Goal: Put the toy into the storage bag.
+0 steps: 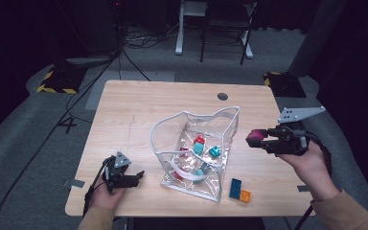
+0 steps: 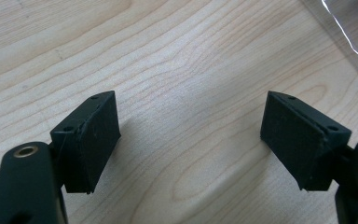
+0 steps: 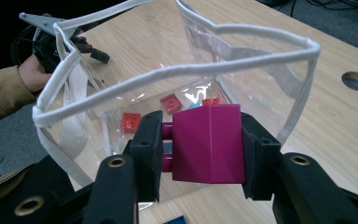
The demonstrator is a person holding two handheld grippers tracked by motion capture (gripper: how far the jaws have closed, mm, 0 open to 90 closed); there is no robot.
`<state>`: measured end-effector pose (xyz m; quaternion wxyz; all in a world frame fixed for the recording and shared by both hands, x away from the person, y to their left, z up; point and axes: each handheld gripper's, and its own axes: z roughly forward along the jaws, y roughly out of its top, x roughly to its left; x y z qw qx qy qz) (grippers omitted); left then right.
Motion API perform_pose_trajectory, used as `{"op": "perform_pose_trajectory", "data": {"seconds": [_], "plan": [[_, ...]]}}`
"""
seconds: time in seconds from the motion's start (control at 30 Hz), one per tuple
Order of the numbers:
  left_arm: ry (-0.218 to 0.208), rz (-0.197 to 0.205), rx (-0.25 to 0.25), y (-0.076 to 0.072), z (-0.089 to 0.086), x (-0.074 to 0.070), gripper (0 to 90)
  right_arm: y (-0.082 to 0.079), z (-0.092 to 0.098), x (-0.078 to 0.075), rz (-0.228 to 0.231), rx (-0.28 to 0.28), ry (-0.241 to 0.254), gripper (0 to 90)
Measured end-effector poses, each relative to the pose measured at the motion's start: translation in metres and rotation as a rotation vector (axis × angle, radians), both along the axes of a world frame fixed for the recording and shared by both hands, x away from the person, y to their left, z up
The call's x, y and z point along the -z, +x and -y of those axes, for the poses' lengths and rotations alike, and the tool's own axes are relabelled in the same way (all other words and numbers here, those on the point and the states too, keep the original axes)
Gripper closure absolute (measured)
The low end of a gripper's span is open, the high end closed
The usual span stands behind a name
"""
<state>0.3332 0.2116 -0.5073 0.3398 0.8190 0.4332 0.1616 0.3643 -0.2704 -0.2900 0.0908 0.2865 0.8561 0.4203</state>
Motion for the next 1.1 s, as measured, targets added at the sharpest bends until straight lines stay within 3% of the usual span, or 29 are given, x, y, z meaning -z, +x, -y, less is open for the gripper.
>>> {"op": "perform_pose_trajectory", "data": {"seconds": [0.27,0.53,0.97,1.1], "plan": [[0.0,0.0,0.0,0.0,0.0,0.0,20.0,0.012,-0.031,-0.022,0.025,-0.045,-0.046,56.5],[0.0,0.0,0.0,0.0,0.0,0.0,20.0,0.024,-0.062,-0.034,0.024,-0.079,-0.081,56.5],[0.0,0.0,0.0,0.0,0.0,0.0,20.0,0.041,-0.112,-0.031,0.003,-0.139,-0.145,56.5],[0.0,0.0,0.0,0.0,0.0,0.0,20.0,0.049,-0.13,-0.023,-0.032,-0.157,-0.162,56.5]]}}
